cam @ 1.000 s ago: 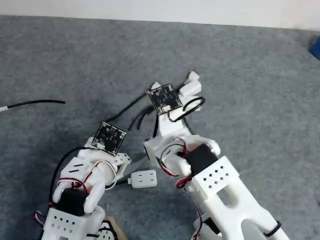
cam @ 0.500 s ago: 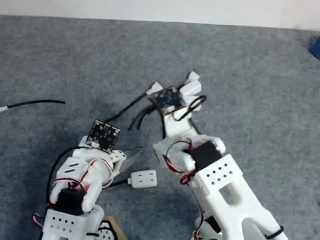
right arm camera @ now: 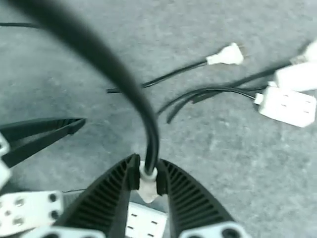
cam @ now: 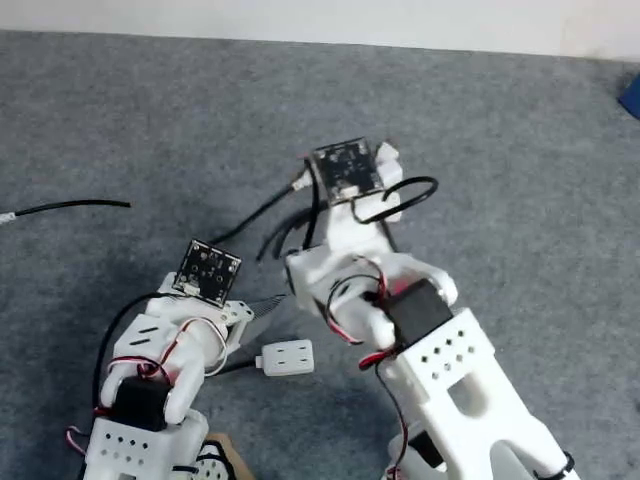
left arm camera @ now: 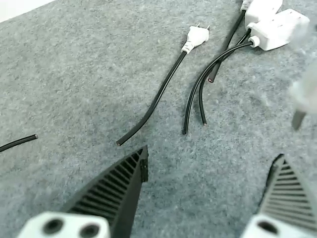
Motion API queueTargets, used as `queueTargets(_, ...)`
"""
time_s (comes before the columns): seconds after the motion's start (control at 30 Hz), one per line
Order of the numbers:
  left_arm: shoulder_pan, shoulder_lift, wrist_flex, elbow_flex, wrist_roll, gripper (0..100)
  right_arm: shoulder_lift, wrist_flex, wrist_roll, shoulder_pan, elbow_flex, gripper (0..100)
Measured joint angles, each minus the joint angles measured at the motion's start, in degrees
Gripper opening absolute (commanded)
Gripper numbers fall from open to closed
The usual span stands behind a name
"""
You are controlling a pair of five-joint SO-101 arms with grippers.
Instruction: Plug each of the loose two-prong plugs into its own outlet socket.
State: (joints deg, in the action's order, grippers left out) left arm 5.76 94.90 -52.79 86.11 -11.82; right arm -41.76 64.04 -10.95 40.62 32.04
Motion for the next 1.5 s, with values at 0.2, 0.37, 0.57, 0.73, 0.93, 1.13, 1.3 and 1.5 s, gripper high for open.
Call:
queueTargets(0.2, 0.0, 0.0, 0.0, 0.0, 0.0, 41, 0.0, 0.0, 0.0, 2.7, -0.4, 0.5)
queueTargets(0.37, -0.4, -0.1, 1.8, 0.0, 0.0, 39, 4.7, 1.3, -0.5, 5.0, -1.2, 0.5)
queueTargets(0.57, -3.1, -0.1, 2.0, 0.2, -0.5, 39, 9.8, 4.7, -0.7, 6.9, -5.3, 0.5)
queueTargets(0.73, -4.1, -0.2, 2.5, 0.2, -0.6, 38, 12.0, 8.9, 2.8, 7.0, -7.9, 0.5)
queueTargets(0.93, -4.4, -0.2, 2.6, 0.2, -0.6, 38, 15.4, 11.0, 5.7, 7.1, -8.1, 0.5)
queueTargets(1.13, -7.8, -0.2, 2.6, 0.3, -0.6, 38, 19.8, 12.1, 5.7, 6.4, -9.2, 0.5)
queueTargets(1.3, -14.2, 0.4, 4.1, 0.3, 0.3, 38, 24.4, 16.0, 6.7, 3.6, -8.4, 0.5)
queueTargets(1.5, -18.8, 0.4, 9.5, 4.6, 3.0, 38, 24.4, 18.4, 8.0, 3.8, -8.3, 0.5)
